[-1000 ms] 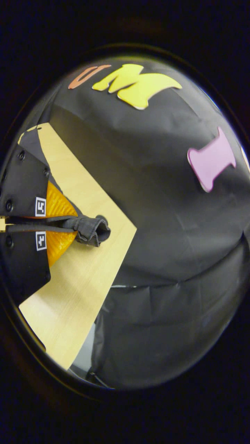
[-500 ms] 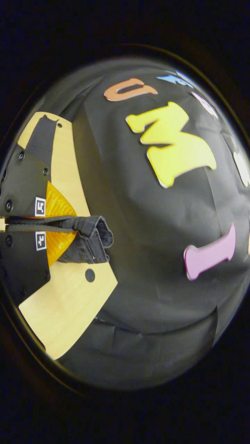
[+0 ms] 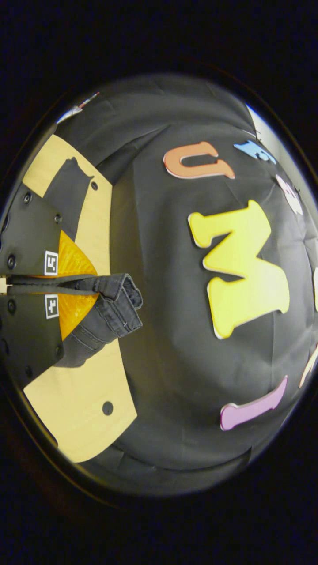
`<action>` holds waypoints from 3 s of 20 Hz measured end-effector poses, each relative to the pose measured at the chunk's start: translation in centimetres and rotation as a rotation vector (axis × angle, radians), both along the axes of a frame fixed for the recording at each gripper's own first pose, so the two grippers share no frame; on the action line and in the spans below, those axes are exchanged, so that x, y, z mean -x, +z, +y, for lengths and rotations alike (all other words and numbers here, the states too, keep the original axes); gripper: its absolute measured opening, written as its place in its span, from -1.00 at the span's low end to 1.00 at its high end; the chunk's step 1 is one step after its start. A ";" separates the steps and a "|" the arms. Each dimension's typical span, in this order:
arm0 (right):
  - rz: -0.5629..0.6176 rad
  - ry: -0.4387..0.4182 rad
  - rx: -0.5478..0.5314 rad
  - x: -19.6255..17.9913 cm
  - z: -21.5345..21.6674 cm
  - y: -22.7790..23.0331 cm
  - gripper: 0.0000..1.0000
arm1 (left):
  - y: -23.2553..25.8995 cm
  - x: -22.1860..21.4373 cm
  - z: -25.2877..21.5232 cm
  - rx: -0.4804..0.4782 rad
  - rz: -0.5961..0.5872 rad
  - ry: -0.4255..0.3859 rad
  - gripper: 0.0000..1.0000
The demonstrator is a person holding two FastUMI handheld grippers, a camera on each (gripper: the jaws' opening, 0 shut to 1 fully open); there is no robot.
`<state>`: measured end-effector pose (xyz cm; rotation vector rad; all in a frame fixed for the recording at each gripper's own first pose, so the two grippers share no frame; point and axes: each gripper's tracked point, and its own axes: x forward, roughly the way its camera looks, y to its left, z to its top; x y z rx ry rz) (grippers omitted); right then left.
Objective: Grasp the waist and the cuffs of the jeans and fold them to make the two legs overlap; first hold the waist and fold one-third of the jeans toward the cuffs, then hold the cuffs and fold the remaining one-third in the same direction to finish folding.
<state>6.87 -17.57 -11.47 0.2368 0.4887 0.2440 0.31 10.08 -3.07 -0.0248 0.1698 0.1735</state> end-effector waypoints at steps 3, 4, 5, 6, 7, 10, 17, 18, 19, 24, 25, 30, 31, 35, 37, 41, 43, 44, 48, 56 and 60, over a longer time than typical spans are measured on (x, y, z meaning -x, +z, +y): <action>0.014 0.070 -0.005 -0.6 5.5 -1.1 -0.98 | -0.3 1.1 1.4 -0.003 0.011 0.040 0.99; 0.023 0.096 -0.001 -0.3 7.3 -1.6 -0.98 | -0.4 1.3 1.9 -0.002 0.017 0.054 0.99; 0.034 0.124 0.010 -0.1 8.4 -2.5 -1.00 | -0.6 1.8 2.5 -0.002 0.022 0.070 0.99; 0.050 0.150 0.020 0.4 9.8 -3.3 -0.98 | -0.8 2.0 3.1 -0.001 0.026 0.085 0.99; 0.069 0.176 0.028 0.9 11.5 -4.6 -0.98 | -0.8 2.4 3.5 -0.001 0.029 0.098 0.99; 0.107 0.224 0.067 2.5 14.5 -7.6 -0.97 | -1.0 3.3 4.7 0.000 0.040 0.133 0.99; 0.203 0.313 0.170 5.8 18.4 -14.8 -0.97 | -1.3 5.1 7.3 0.004 0.057 0.207 0.99; 0.218 0.325 0.189 6.4 18.9 -15.7 -0.97 | -1.6 5.3 7.4 0.011 0.060 0.211 0.99; 0.229 0.328 0.200 6.7 19.1 -16.5 -1.00 | -1.7 5.2 7.4 0.014 0.060 0.211 0.99; 0.284 0.359 0.139 7.4 20.2 -18.3 -0.54 | -1.0 4.5 7.1 -0.006 0.044 0.185 0.99; 0.271 0.367 0.125 7.3 20.6 -18.0 -0.41 | -0.9 4.6 7.1 -0.008 0.041 0.182 0.99; 0.195 0.423 0.151 8.4 22.4 -16.3 0.93 | -0.8 4.8 7.8 -0.003 0.041 0.189 0.99; 0.178 0.417 0.147 8.2 22.3 -15.6 0.99 | -0.9 4.7 8.0 0.000 0.040 0.190 0.99; 0.074 0.356 0.124 5.8 21.1 -11.3 0.99 | -1.4 3.5 8.3 0.025 0.042 0.183 0.99; 0.021 0.323 0.117 4.1 19.9 -9.1 0.92 | -2.0 2.7 8.2 0.056 0.045 0.173 0.99; -0.084 0.251 0.106 2.0 15.6 -3.7 0.92 | -4.6 -0.3 8.0 0.188 0.072 0.158 0.99; -0.133 0.198 0.096 1.4 12.9 -1.1 0.92 | -6.5 -1.7 7.6 0.295 0.102 0.153 0.98; -0.150 0.172 0.090 1.3 11.4 0.1 0.98 | -7.5 -2.5 7.6 0.367 0.118 0.153 0.96; -0.194 0.063 0.082 1.7 4.6 3.5 0.99 | -13.9 -5.5 7.6 0.736 0.263 0.170 0.97; -0.249 -0.116 0.167 4.3 -7.9 7.8 0.90 | -17.3 -8.3 11.0 1.238 0.296 0.345 0.98; -0.341 -0.184 0.219 5.9 -12.4 12.1 0.98 | -17.3 -8.0 12.9 1.370 0.271 0.395 0.98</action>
